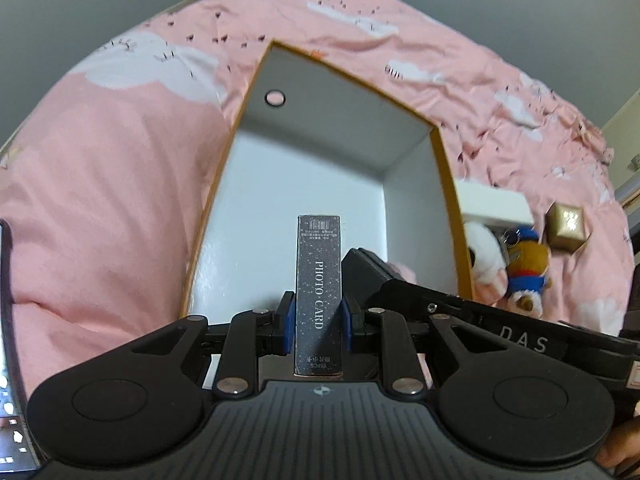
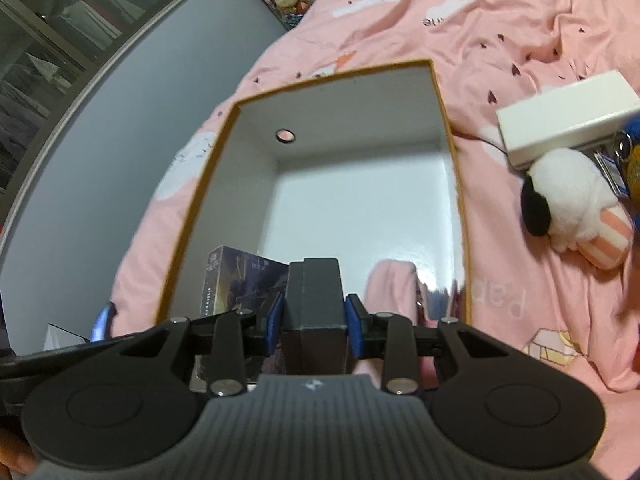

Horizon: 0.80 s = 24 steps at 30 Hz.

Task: Organize objects
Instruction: 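Lower both boxes upright into the shoebox and open both grippers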

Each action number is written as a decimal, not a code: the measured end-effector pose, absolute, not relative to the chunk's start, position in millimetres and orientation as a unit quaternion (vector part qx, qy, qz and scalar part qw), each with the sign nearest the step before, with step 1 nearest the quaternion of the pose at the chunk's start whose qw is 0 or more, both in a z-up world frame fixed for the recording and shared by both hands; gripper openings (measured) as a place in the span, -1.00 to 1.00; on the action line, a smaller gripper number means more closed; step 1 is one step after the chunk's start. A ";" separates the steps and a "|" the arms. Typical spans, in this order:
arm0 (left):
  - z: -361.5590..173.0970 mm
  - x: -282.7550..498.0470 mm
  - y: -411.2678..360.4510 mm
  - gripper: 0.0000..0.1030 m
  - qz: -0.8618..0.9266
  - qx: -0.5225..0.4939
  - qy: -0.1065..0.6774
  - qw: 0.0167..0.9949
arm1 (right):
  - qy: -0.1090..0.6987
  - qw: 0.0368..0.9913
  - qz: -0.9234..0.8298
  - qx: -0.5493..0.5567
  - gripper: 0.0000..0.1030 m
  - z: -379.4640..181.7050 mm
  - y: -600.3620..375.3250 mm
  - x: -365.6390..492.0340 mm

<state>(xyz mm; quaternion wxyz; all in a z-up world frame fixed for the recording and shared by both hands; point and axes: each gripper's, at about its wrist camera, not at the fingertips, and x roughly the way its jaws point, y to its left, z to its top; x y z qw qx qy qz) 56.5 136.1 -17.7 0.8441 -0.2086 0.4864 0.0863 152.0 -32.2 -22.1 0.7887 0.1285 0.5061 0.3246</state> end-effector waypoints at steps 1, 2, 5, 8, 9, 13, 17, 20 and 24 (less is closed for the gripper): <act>-20.2 57.3 134.2 -0.51 0.089 -0.202 0.490 0.843 | 0.505 0.790 0.324 0.127 -0.32 -23.2 -32.2 151.7; -22.6 58.1 132.4 -0.51 0.093 -0.195 0.493 0.843 | 0.503 0.791 0.324 0.123 -0.32 -24.4 -31.8 150.9; -28.2 60.1 130.9 -0.51 0.097 -0.188 0.503 0.838 | 0.502 0.793 0.326 0.108 -0.32 -27.1 -29.5 148.5; -32.5 60.4 131.4 -0.51 0.096 -0.187 0.512 0.833 | 0.506 0.794 0.322 0.097 -0.31 -29.3 -27.7 146.6; -32.9 60.9 131.0 -0.51 0.096 -0.184 0.515 0.832 | 0.507 0.794 0.322 0.096 -0.31 -28.9 -27.9 146.8; -36.4 66.6 129.7 -0.51 0.089 -0.176 0.531 0.824 | 0.521 0.787 0.317 0.091 -0.29 -29.8 -28.6 148.5; -38.5 72.7 130.2 -0.51 0.080 -0.167 0.548 0.816 | 0.529 0.784 0.312 0.090 -0.28 -29.9 -29.4 149.0; -40.1 75.5 127.7 -0.51 0.076 -0.152 0.559 0.811 | 0.529 0.786 0.310 0.083 -0.28 -26.8 -29.2 146.3; -41.6 76.3 128.2 -0.51 0.073 -0.147 0.566 0.808 | 0.520 0.792 0.310 0.077 -0.31 -23.7 -28.7 142.2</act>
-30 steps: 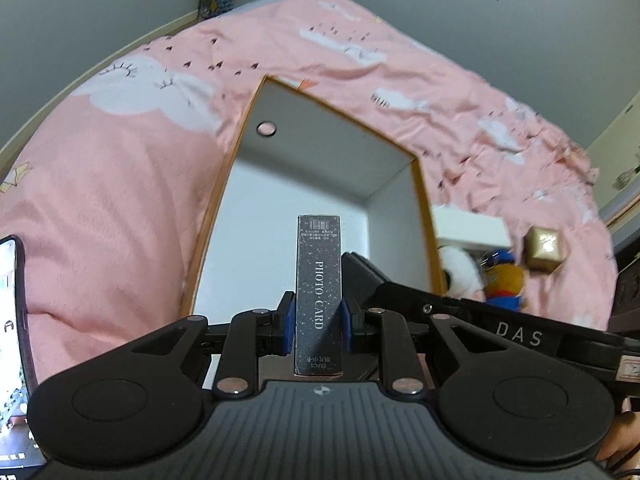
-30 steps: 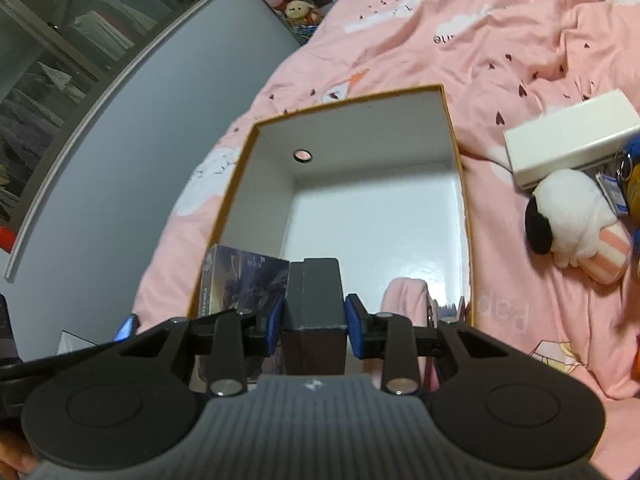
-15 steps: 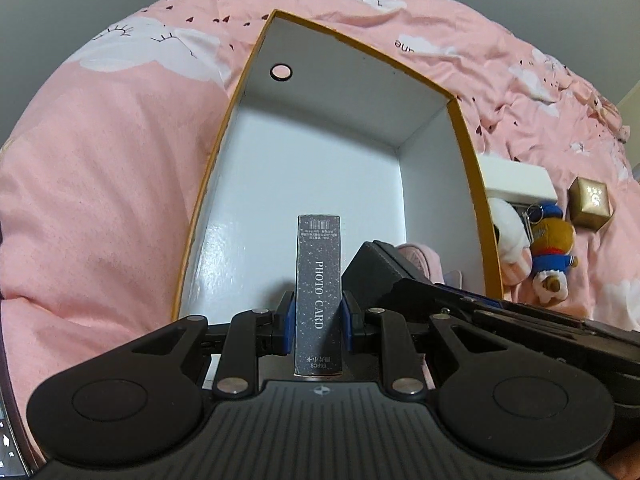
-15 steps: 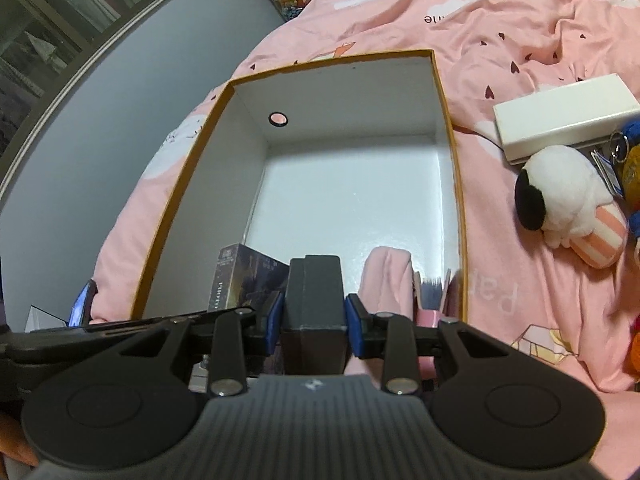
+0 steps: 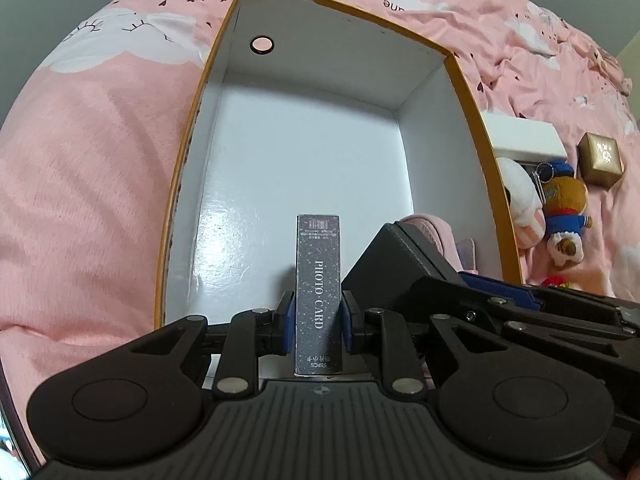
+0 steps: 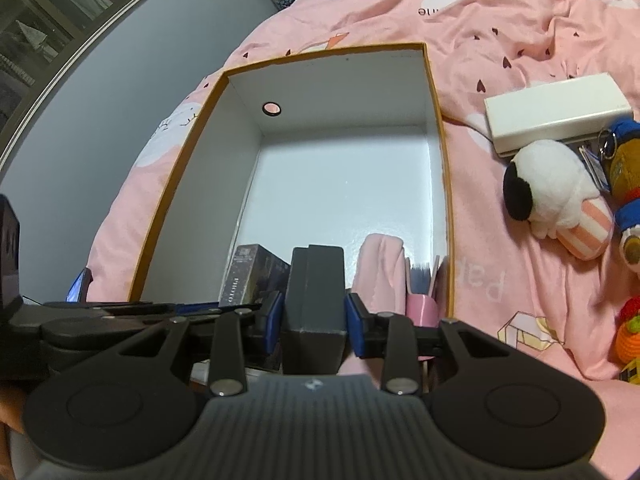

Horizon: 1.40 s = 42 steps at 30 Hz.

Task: Organize objects
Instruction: 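Lower both boxes upright into the shoebox and open both grippers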

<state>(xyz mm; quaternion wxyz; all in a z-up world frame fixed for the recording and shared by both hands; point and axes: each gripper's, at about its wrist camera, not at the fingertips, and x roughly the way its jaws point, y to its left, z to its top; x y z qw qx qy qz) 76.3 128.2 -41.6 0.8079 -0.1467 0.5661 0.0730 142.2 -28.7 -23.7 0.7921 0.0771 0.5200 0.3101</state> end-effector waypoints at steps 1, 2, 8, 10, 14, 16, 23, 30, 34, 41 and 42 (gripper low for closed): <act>-42.3 76.9 129.3 -0.51 0.072 -0.149 0.569 0.806 | 0.518 0.794 0.310 0.075 -0.31 -23.8 -27.4 141.8; -43.1 77.2 131.8 -0.51 0.070 -0.153 0.572 0.803 | 0.515 0.796 0.310 0.073 -0.31 -23.8 -25.7 141.4; -43.9 82.6 137.4 -0.51 0.056 -0.164 0.589 0.789 | 0.508 0.797 0.318 0.080 -0.30 -26.8 -22.6 144.1; -44.3 83.1 135.0 -0.51 0.055 -0.157 0.593 0.788 | 0.513 0.792 0.322 0.077 -0.26 -24.3 -23.8 144.4; -47.4 85.3 135.5 -0.51 0.053 -0.165 0.597 0.783 | 0.535 0.768 0.336 0.102 -0.21 -22.4 -32.4 148.2; -49.1 87.1 135.6 -0.51 0.052 -0.168 0.599 0.781 | 0.550 0.752 0.341 0.123 -0.24 -25.0 -36.0 151.5; -54.3 90.4 130.1 -0.51 0.056 -0.147 0.600 0.784 | 0.593 0.706 0.347 0.172 -0.40 -39.7 -40.6 157.8; -60.0 86.3 119.3 -0.51 0.057 -0.127 0.599 0.788 | 0.536 0.765 0.328 0.141 -0.39 -15.6 -50.7 152.9; -61.0 84.4 120.9 -0.51 0.060 -0.144 0.594 0.789 | 0.533 0.768 0.325 0.141 -0.39 -16.0 -56.6 156.3; -61.8 80.6 117.4 -0.49 0.060 -0.136 0.593 0.791 | 0.536 0.770 0.319 0.134 -0.35 -19.9 -54.5 155.8; -61.2 80.1 116.6 -0.49 0.061 -0.135 0.593 0.792 | 0.536 0.771 0.317 0.133 -0.34 -19.8 -54.9 155.8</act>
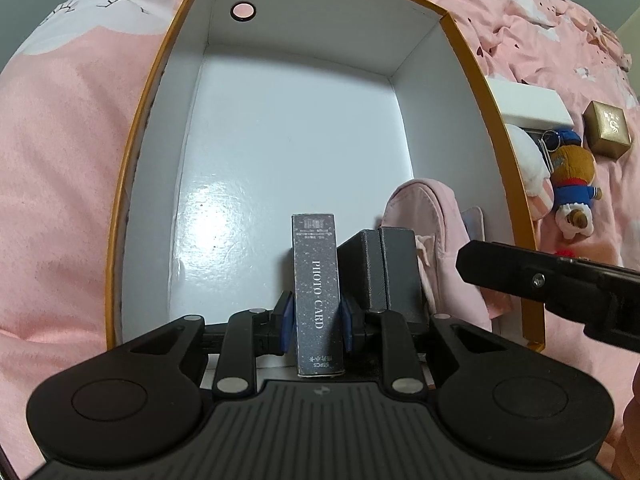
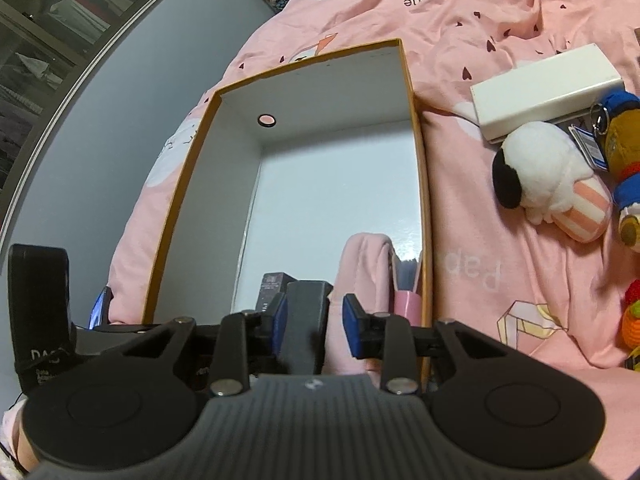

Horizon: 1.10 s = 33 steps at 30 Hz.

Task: Organize objects
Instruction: 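Lower both boxes upright into the shoebox and open both grippers, then withdraw both grippers from the shoebox toward the remaining items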

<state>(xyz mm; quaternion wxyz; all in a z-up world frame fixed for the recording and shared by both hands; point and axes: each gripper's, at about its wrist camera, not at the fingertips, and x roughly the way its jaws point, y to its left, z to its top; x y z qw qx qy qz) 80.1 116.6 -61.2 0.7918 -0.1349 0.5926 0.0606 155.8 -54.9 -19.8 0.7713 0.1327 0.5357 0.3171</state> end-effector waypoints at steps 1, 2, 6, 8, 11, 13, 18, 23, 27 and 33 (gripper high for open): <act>-60.0 79.2 116.3 -0.49 0.059 -0.136 0.591 0.793 | 0.536 0.772 0.316 0.132 -0.30 -20.2 -56.2 155.9; -58.2 77.7 116.3 -0.50 0.057 -0.138 0.588 0.795 | 0.536 0.772 0.314 0.132 -0.28 -20.6 -56.6 156.0; -49.8 71.0 118.1 -0.50 0.050 -0.148 0.575 0.803 | 0.539 0.771 0.312 0.131 -0.27 -21.2 -57.3 155.3; -46.8 67.7 119.1 -0.50 0.049 -0.155 0.570 0.805 | 0.540 0.770 0.312 0.131 -0.27 -21.2 -56.8 155.6; -42.3 63.6 122.8 -0.50 0.043 -0.171 0.562 0.808 | 0.539 0.772 0.311 0.131 -0.27 -20.3 -57.4 155.5; -43.3 63.7 125.4 -0.51 0.032 -0.187 0.560 0.806 | 0.537 0.774 0.309 0.132 -0.27 -19.8 -58.2 155.4; -47.0 63.8 127.7 -0.54 0.016 -0.210 0.562 0.800 | 0.537 0.774 0.307 0.132 -0.27 -20.7 -59.9 154.5; -37.7 59.9 124.8 -0.53 0.018 -0.211 0.544 0.812 | 0.529 0.779 0.309 0.132 -0.27 -16.1 -64.4 152.2; -19.6 57.2 111.1 -0.53 0.007 -0.196 0.513 0.836 | 0.511 0.791 0.312 0.124 -0.26 -6.8 -69.9 148.7; 5.8 56.0 78.9 -0.54 -0.019 -0.168 0.456 0.874 | 0.461 0.829 0.302 0.098 -0.09 15.5 -91.2 140.2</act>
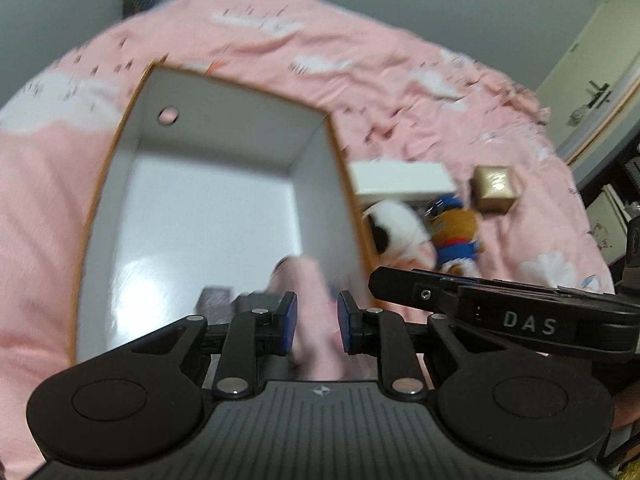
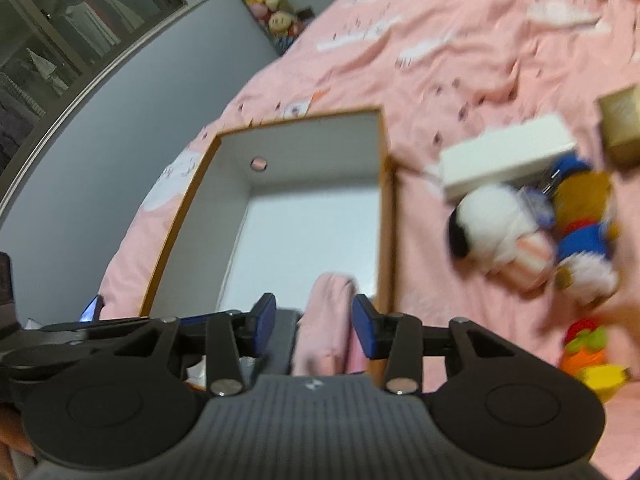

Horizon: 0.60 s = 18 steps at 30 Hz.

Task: Organize objects
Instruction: 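Withdraw both grippers from the shoebox toward the remaining items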

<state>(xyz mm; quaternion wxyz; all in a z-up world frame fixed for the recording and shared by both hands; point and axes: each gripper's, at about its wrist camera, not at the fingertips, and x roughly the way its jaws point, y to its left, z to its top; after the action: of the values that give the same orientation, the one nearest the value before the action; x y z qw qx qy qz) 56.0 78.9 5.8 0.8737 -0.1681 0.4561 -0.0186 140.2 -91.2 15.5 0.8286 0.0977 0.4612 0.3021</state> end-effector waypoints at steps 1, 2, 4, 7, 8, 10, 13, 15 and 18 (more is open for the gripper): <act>8.1 55.7 74.4 -0.54 -0.023 -0.166 0.449 0.878 | 0.455 0.833 0.299 0.095 -0.06 18.1 -95.2 139.4; 9.8 55.9 70.3 -0.54 -0.027 -0.167 0.442 0.881 | 0.450 0.839 0.293 0.092 -0.01 20.8 -100.4 139.1; 11.3 57.6 61.7 -0.54 -0.036 -0.170 0.431 0.886 | 0.439 0.850 0.281 0.085 0.00 24.6 -111.6 138.3; 11.6 59.1 49.9 -0.53 -0.040 -0.165 0.421 0.891 | 0.421 0.866 0.257 0.081 0.02 27.1 -131.0 135.0; 11.2 59.5 46.1 -0.50 -0.040 -0.161 0.419 0.893 | 0.415 0.872 0.248 0.082 0.03 27.0 -138.7 133.8; 9.9 61.6 37.4 -0.42 -0.044 -0.155 0.416 0.895 | 0.409 0.881 0.223 0.081 0.03 23.9 -154.5 133.0; 7.9 65.8 22.8 -0.37 -0.053 -0.145 0.414 0.897 | 0.406 0.893 0.178 0.083 0.04 15.0 -182.4 131.2; 7.1 68.1 10.4 -0.37 -0.062 -0.133 0.412 0.899 | 0.401 0.899 0.158 0.077 0.03 10.1 -200.2 128.3; 4.8 75.0 -8.5 -0.37 -0.090 -0.119 0.425 0.893 | 0.408 0.901 0.131 0.067 0.03 4.0 -228.8 126.9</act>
<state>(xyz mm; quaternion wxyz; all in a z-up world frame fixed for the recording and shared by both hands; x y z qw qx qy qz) 75.0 -8.5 4.8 0.8929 -0.1187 0.4248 -0.0903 126.9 -228.8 4.0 0.9011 0.0666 0.4078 0.1314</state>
